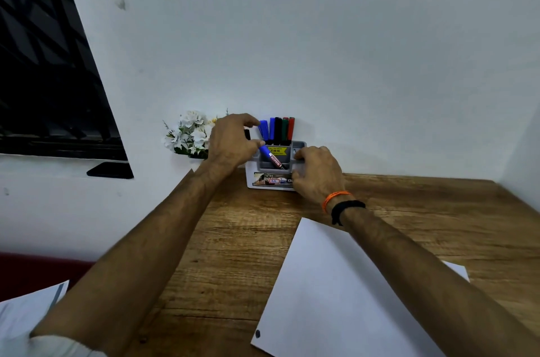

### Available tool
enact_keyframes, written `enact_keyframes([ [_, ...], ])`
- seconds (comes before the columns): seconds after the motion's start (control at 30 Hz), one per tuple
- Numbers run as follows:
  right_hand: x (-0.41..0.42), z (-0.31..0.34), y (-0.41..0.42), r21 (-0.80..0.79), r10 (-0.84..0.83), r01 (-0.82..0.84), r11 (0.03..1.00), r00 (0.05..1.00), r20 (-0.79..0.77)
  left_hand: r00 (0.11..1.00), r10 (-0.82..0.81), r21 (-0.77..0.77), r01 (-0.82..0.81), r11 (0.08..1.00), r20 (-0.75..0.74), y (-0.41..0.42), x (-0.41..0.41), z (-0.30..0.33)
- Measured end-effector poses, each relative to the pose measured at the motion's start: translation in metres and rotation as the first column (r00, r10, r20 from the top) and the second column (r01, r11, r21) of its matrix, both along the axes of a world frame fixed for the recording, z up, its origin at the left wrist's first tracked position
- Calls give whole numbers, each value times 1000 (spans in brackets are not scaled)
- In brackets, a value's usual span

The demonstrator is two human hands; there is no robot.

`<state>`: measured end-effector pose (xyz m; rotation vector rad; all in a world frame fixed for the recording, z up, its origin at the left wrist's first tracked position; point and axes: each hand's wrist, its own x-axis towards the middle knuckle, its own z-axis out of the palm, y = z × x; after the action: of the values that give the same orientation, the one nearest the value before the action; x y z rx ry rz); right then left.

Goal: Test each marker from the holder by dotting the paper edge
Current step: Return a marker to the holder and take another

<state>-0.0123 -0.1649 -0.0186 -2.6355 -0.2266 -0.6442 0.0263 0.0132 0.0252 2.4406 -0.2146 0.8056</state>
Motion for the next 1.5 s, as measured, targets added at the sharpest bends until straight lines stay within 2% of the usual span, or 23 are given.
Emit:
enact_keyframes([
  [0.03,0,0,0,0,-1,1,1000,1000,0,1000,-10,76,9,997,20,-4,0,2],
  [0.1,1,-2,0,-4,-1,1,1000,1000,5,998,4,327,-25,945,64,-13,1,3],
  [0.17,2,-4,0,-13,-2,2,1000,1000,12,997,53,568,-75,819,54,-21,2,2],
  [0.23,2,-5,0,-28,3,-2,1000,1000,16,993,121,705,-91,704,7,-26,3,-1],
  [0.47,6,-11,-1,-41,15,-14,999,1000,17,983,177,849,-127,512,40,-34,5,-11],
  [0.63,5,-12,-1,-8,16,-16,1000,999,30,983,120,863,-181,471,140,-28,3,4],
  [0.77,2,-9,-1,18,28,-28,999,999,-26,965,57,834,-249,492,254,-16,-9,33],
  [0.87,0,-5,-3,52,51,-47,998,995,-84,954,44,791,-271,549,296,-7,-27,49],
  [0.97,-8,-5,-1,155,29,-29,988,1000,7,962,54,663,-225,714,268,1,-51,50],
  [1.07,-25,-8,8,363,-30,-19,932,991,129,986,57,304,-103,947,158,5,-75,35],
  [1.13,-39,-9,15,581,51,-67,811,998,44,998,8,37,-10,999,60,4,-88,17],
  [1.23,-59,-9,20,871,340,-73,485,934,-112,990,-98,-263,68,962,-101,-3,-102,-13],
  [1.27,-65,-9,19,912,419,-71,403,901,-116,979,-147,-330,93,939,-140,-4,-104,-23],
  [1.33,-74,-12,18,949,509,-93,301,857,-77,950,-256,-420,162,893,-177,-9,-111,-40],
  [1.4,-81,-13,14,953,528,-120,279,848,-47,924,-345,-474,234,849,-163,-12,-117,-50],
  [1.5,-91,-17,-1,920,533,-181,347,846,-34,857,-490,-472,370,800,-158,-10,-128,-55],
])
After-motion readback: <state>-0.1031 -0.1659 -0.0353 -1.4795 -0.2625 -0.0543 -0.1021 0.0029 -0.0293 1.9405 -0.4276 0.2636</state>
